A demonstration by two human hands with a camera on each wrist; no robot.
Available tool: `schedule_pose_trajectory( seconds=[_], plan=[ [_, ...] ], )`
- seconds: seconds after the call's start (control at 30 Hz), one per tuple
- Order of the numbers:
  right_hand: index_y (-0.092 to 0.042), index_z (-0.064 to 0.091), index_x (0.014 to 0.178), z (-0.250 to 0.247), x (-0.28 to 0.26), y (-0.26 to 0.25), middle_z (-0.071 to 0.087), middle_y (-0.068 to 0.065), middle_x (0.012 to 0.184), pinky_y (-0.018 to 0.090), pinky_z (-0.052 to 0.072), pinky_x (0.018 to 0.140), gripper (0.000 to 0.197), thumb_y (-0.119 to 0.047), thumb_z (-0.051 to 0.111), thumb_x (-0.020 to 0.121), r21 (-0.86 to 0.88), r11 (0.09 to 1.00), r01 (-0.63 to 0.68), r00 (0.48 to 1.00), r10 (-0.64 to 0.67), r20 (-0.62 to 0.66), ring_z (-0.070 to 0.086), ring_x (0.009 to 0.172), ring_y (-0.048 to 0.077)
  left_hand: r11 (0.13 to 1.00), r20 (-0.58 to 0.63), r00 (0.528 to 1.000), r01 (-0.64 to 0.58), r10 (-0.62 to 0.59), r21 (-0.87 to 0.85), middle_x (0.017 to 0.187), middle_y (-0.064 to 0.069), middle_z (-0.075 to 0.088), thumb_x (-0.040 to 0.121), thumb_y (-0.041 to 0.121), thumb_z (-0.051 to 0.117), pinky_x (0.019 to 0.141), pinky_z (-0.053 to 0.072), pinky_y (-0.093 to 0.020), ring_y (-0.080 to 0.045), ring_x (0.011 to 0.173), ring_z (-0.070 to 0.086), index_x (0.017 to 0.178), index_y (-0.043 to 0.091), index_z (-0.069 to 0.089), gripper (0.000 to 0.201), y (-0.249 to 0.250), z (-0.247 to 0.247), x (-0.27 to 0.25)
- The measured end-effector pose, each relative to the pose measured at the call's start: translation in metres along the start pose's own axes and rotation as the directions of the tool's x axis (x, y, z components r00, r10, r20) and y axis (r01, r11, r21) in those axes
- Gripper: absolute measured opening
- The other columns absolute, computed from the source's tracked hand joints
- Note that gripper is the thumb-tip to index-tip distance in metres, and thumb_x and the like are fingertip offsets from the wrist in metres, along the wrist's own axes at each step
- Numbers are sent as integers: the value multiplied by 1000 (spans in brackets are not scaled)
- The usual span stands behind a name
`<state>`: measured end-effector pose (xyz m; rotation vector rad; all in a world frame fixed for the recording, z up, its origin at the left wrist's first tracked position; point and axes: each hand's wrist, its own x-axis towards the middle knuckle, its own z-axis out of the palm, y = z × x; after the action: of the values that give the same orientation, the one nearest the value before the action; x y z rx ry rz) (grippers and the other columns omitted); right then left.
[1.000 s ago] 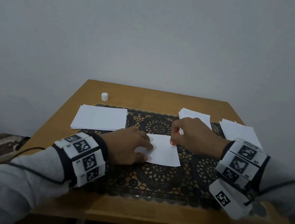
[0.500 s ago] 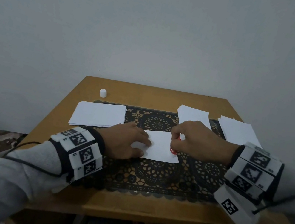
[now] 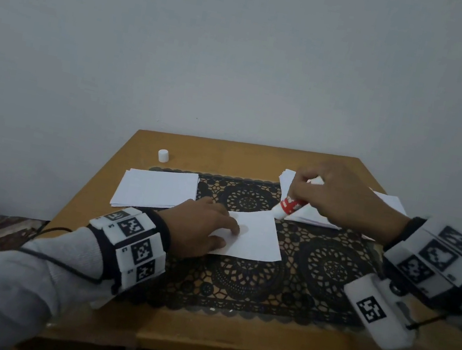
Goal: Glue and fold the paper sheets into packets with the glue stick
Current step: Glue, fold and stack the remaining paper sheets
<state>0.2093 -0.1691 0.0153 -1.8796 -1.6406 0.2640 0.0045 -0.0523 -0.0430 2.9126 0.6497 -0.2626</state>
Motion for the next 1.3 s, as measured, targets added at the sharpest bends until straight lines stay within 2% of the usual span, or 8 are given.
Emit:
schedule_pose_trajectory(
  seconds=[0.13,0.3,0.43,0.7,0.8,0.9,1.13,1.3],
  plan=[
    [-11,69,75,-3,0,5,54,-13,51,27,37,38,17,-20,62,87,108,994,-20,999,24,-35,43,39,12,999,-6,999,46,-46,-25,130,0,44,92,38,56,102,38,-38,-20,120,40,126,31,51,35,1,-5,16],
    [-16,69,72,1,0,18,55,-5,56,27,37,41,17,-23,62,86,103,994,-25,996,33,-78,42,43,10,994,35,994,106,-105,-10,133,-3,42,83,44,67,99,38,-34,-23,122,39,138,23,39,64,1,-11,38],
    [-20,69,72,2,0,28,58,-12,55,18,34,39,17,-22,62,87,105,994,-25,996,35,-88,41,41,6,989,120,983,145,-141,-23,123,-3,48,77,44,75,86,40,-30,-20,109,46,132,19,42,69,-2,-23,49],
    [-21,70,76,0,-2,37,63,-3,73,21,37,44,15,-23,62,88,99,995,-33,995,42,-88,46,48,7,962,176,967,215,-185,-169,84,9,50,74,31,80,60,37,-22,-12,78,47,103,16,52,43,-6,-28,57],
    [-22,70,74,-1,-4,36,65,6,78,28,43,43,16,-24,62,88,124,992,-25,996,36,-83,52,51,21,950,161,967,231,-199,-212,82,8,53,73,26,81,63,41,-23,-13,77,50,96,19,54,37,-8,-28,55],
    [-23,69,74,-1,-7,33,66,12,80,32,46,43,15,-25,62,87,149,989,-21,996,34,-80,54,54,37,933,149,968,238,-204,-271,92,4,57,72,23,82,76,48,-31,-18,87,56,107,22,49,49,-11,-27,51],
    [-22,69,72,-4,-10,29,64,5,77,31,46,44,17,-25,62,87,139,990,-23,996,35,-81,52,53,19,943,63,973,231,-222,-241,99,3,55,76,31,78,73,41,-27,-15,88,53,116,23,47,51,-8,-22,48],
    [-22,69,73,-2,-9,31,63,0,80,29,43,45,15,-24,63,87,155,987,-44,995,57,-83,51,53,19,933,107,955,295,-278,-205,87,8,51,76,31,78,77,44,-29,-17,89,52,113,17,49,49,-2,-24,53]
  ],
)
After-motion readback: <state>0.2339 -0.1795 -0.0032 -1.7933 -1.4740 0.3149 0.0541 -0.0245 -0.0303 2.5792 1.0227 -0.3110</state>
